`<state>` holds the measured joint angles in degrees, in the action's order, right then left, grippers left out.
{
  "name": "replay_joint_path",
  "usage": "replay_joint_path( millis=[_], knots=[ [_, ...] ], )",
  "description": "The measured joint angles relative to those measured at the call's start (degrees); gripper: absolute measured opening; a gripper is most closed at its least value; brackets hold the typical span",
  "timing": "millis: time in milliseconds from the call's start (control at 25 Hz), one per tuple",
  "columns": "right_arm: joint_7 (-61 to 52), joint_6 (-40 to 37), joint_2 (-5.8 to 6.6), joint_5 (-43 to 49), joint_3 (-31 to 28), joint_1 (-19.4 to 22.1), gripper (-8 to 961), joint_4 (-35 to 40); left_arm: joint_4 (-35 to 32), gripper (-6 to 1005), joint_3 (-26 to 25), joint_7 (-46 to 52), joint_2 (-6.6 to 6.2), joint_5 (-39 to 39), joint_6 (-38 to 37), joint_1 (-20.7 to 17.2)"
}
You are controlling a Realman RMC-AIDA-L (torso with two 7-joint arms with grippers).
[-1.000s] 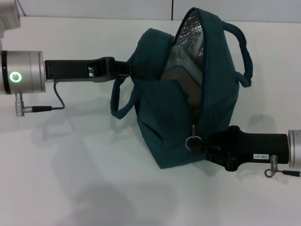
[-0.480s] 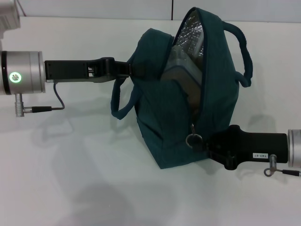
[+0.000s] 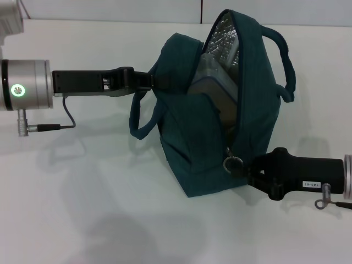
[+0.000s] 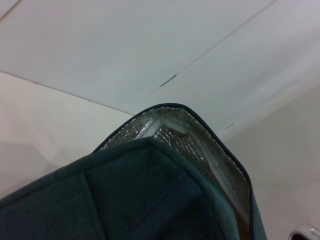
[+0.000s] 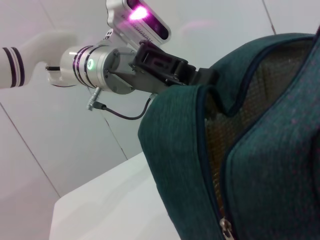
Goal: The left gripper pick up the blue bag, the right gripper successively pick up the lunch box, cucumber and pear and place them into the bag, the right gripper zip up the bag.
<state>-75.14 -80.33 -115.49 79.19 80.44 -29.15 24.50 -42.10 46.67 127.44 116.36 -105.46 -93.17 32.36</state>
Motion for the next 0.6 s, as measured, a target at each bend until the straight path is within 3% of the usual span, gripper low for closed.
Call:
replay_joint_path(
  millis=[200,400,600],
  knots=[
    [1.04,-2.66,0.01,-0.02,-3.30,1.89,17,0.11,0.00,139,0.00,0.00,-0.09,0.00,0.06,-0.04],
    [5.74,-8.89,-0.02,-0.02,-10.21,4.73,17,0.42,0.00,139,0.00,-0.01,-0.08,0.00,0.09,-0.05],
    [7.46,-11.92,-0.17,-0.01,-11.82,4.88,17,0.55,0.02,140,0.00,-0.10,0.03,0.00,0.10,-0.12]
  ],
)
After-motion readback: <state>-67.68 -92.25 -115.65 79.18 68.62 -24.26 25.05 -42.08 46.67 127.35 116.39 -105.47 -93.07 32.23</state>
